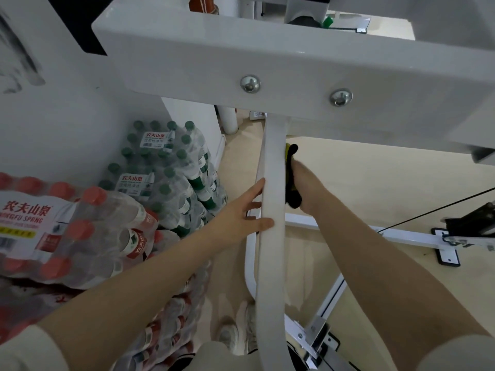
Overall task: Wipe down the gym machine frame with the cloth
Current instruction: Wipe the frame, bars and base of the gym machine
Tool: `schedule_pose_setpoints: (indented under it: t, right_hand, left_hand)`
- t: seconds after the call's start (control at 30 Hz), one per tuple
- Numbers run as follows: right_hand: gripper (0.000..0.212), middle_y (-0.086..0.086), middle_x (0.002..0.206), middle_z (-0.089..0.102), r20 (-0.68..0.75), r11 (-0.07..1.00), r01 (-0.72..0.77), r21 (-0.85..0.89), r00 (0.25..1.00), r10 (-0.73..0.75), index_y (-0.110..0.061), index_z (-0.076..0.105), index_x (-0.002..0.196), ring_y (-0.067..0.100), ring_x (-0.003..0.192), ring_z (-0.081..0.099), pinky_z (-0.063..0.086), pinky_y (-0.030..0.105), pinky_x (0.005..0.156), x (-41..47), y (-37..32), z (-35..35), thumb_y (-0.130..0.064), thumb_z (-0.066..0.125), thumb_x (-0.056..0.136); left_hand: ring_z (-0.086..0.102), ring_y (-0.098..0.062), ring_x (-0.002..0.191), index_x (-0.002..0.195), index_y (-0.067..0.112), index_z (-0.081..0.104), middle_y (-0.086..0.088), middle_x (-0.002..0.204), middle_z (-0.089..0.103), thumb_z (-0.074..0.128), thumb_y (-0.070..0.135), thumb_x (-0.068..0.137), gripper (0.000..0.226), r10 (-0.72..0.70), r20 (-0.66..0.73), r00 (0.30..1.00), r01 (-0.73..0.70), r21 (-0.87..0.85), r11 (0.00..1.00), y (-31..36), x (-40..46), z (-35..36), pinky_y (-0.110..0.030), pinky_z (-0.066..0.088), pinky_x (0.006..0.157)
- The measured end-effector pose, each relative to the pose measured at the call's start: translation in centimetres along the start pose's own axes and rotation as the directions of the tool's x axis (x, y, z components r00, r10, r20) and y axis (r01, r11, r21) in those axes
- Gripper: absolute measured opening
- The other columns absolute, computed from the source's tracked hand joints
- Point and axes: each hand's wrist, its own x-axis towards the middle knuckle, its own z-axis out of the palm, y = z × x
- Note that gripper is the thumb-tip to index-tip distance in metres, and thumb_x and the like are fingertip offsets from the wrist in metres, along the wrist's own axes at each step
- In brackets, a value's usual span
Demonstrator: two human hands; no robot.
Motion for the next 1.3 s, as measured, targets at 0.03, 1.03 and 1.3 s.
schedule_pose_setpoints:
  t: [0.03, 1.03, 1.3]
  right_hand:
    - [0.050, 0.004, 0.082, 0.065, 0.104, 0.993, -0.073, 0.087, 0.993, 0.064, -0.014, 0.057, 0.095, 0.018, 0.066, 0.062, 0.053, 0.031, 0.064, -0.2, 0.4, 0.3, -0.063, 0.047, 0.085]
    - [0.084, 0.017, 0.117, 0.060, 0.034, -0.217, -0.150, -0.965, 0.745, -0.667, -0.010, 0.040, 0.140, 0.036, 0.094, 0.060, 0.049, 0.040, 0.068, -29.5, 19.9, 1.5, -0.026, 0.081, 0.068]
    - [0.083, 0.014, 0.123, 0.059, 0.156, -0.217, -0.006, -0.976, 0.675, -0.721, -0.015, 0.049, 0.133, 0.034, 0.096, 0.061, 0.051, 0.041, 0.070, -28.6, 20.9, 1.0, -0.019, 0.085, 0.058]
  left_hand:
    - [0.042, -0.004, 0.125, 0.146, 0.035, 0.016, 0.028, 0.133, 0.039, 0.066, 0.013, 0.084, 0.082, 0.003, 0.005, 1.000, -0.003, -0.007, 1.000, -0.1, 0.0, 0.0, -0.018, 0.046, 0.093]
    - [0.056, -0.007, 0.101, 0.135, 0.022, 0.043, 0.015, 0.113, 0.055, 0.034, 0.005, 0.095, 0.045, -0.066, 0.064, 0.996, 0.083, -0.304, 0.949, -6.1, -18.7, 7.1, -0.022, 0.043, 0.090]
    - [0.040, -0.008, 0.130, 0.141, 0.023, 0.038, 0.007, 0.140, 0.045, 0.030, 0.016, 0.097, 0.045, -0.028, 0.076, 0.997, 0.050, -0.302, 0.952, -7.6, -21.1, 9.7, -0.025, 0.030, 0.103]
